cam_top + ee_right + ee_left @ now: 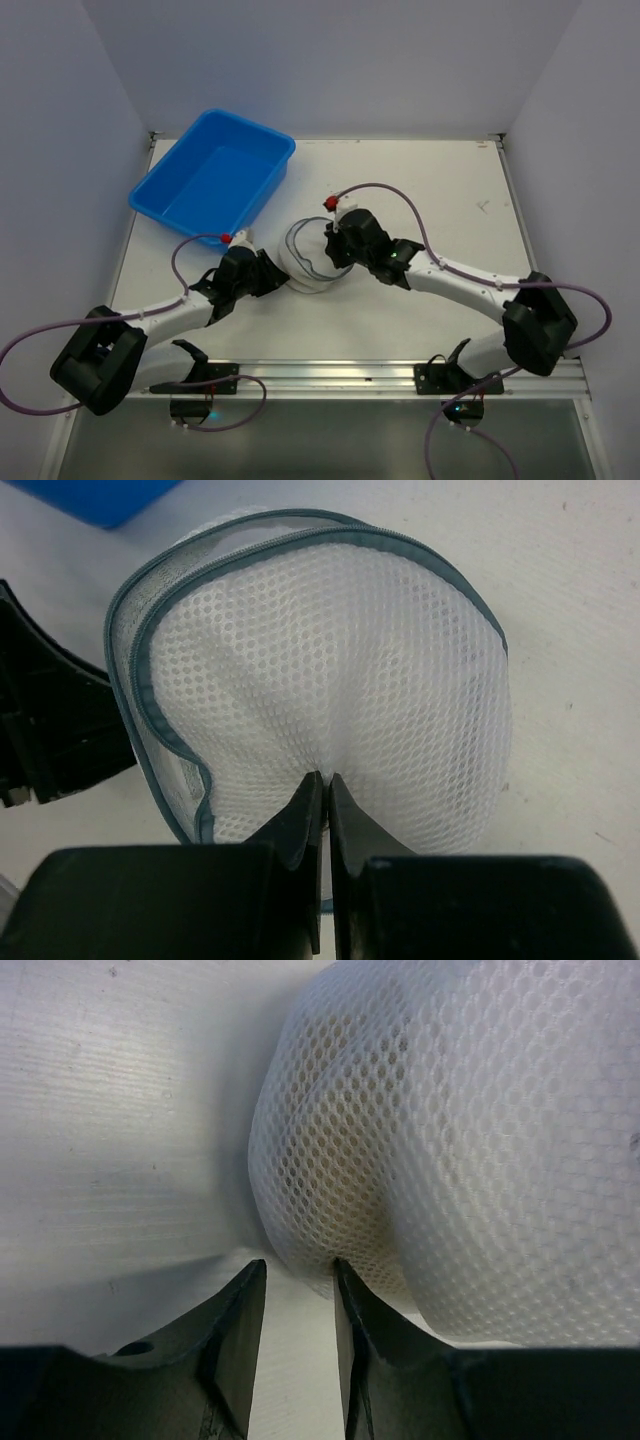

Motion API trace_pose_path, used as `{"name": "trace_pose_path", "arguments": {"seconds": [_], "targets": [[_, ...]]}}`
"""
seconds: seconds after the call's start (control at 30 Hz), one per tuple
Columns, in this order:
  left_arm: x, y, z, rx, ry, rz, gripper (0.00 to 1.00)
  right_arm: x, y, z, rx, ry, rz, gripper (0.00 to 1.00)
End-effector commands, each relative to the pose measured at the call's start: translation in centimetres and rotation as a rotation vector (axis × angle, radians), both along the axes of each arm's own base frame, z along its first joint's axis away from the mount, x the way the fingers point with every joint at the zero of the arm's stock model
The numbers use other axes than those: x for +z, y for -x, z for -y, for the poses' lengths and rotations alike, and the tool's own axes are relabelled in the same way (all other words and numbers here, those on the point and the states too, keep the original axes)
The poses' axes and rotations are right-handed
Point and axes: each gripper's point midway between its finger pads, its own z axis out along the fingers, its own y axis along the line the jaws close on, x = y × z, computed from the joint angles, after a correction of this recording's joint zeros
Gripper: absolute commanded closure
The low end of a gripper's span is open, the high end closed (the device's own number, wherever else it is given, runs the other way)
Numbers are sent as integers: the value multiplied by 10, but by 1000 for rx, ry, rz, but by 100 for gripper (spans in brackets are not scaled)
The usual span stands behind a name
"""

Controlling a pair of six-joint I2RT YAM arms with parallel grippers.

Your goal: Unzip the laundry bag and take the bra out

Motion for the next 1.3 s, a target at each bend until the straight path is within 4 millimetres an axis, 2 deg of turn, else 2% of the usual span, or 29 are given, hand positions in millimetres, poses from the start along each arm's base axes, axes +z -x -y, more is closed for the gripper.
{"name": "trace_pose_path", "arguments": {"seconds": [0.0,0.03,0.07,0.13,0.17,0.23,0.3,0.33,0.37,0.43,0.47,0.53,0.57,0.67,0.73,0.77,0.83,0.87,0.9,0.97,1.0,1.13,1.2,1.23,1.27], "targets": [[0,-8,-5,56,5,25,64,64,0,0,-24,-271,51,100],[-2,-8,-5,59,5,18,67,74,0,0,-35,-342,47,100],[-4,-7,-6,62,6,11,69,71,-3,11,-65,-366,39,100],[-6,-6,-5,60,8,6,74,93,5,9,-19,-494,24,100],[-7,-6,-5,61,7,3,76,88,5,15,-27,-517,6,100],[-6,-7,-4,57,13,4,78,100,13,10,25,-596,-16,100],[-7,-6,-4,57,11,4,79,94,16,13,32,-632,-38,100],[-7,-7,-4,58,13,3,81,101,20,10,51,-688,-48,100],[-7,-6,-3,56,14,2,81,89,20,16,31,-699,-74,100],[-7,-6,-5,60,11,0,82,91,20,18,22,-766,-90,100],[-8,-4,-4,59,12,-4,83,77,19,26,-12,-768,-114,100],[-10,-4,-6,65,10,-8,85,73,17,33,-51,-807,-123,98],[-11,-3,-6,66,11,-12,87,62,16,44,-92,-812,-134,98],[-13,-2,-7,76,10,-19,91,56,19,59,-119,-862,-142,96],[-16,-1,-8,78,6,-29,94,54,21,66,-136,-878,-144,91],[-17,-1,-7,77,7,-31,95,47,21,73,-158,-878,-149,91],[-19,-2,-7,76,8,-36,97,49,23,80,-179,-901,-144,89],[-20,-1,-7,75,7,-40,98,41,23,89,-215,-905,-148,87],[-20,-1,-6,73,6,-42,99,43,24,96,-233,-922,-137,85],[-22,0,-6,71,5,-47,100,31,23,111,-304,-929,-150,77],[-22,0,-6,72,5,-48,100,31,23,115,-314,-930,-142,74],[-15,-1,-3,64,20,-33,100,12,28,127,-374,-850,-171,57],[-12,-2,-4,67,22,-29,100,2,25,142,-465,-826,-169,56],[-7,-3,-3,66,28,-18,100,-9,31,151,-525,-796,-200,51],[-5,-3,-3,64,27,-15,100,-11,26,167,-609,-765,-166,47]]}}
